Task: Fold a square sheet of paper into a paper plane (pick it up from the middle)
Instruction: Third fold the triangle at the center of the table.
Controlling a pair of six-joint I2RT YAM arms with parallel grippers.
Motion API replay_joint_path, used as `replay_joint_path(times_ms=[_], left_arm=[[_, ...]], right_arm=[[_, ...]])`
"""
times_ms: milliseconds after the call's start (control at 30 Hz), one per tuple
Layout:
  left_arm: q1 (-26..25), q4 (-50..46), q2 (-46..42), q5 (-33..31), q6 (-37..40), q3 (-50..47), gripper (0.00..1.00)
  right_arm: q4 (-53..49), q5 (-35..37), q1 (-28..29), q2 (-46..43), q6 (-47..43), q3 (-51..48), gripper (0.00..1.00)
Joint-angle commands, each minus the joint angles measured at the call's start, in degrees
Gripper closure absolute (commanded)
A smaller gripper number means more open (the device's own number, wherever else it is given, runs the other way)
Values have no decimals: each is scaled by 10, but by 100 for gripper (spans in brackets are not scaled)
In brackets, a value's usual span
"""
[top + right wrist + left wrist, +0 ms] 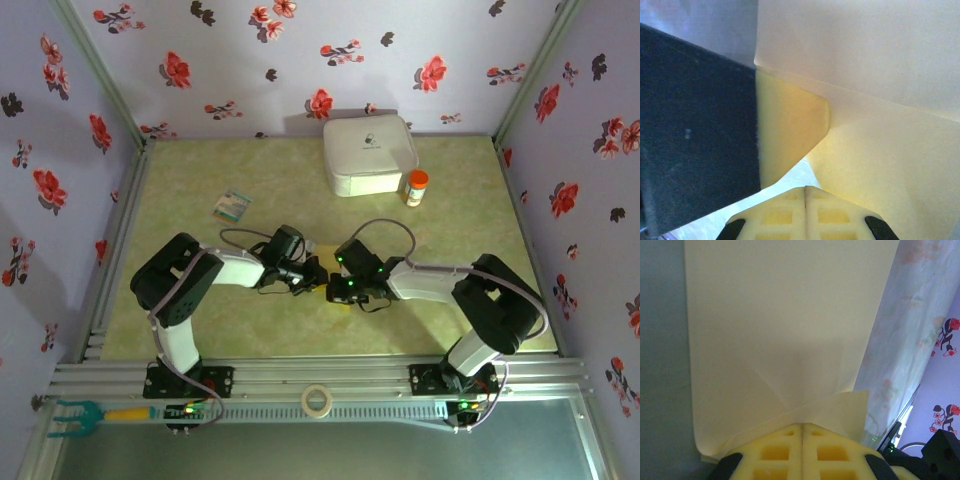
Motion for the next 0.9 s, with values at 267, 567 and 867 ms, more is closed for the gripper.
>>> replay_joint_path(times_ms=[267, 567, 867], left_arm=[[-3, -41, 18, -16, 20, 11, 100], [-2, -48, 20, -17, 23, 15, 100], [-2, -50, 24, -18, 23, 16, 100]], right_arm=[[4, 8, -10, -5, 9, -22, 99], [17, 9, -18, -11, 13, -42, 99], [21, 3, -21, -35, 11, -49, 98]])
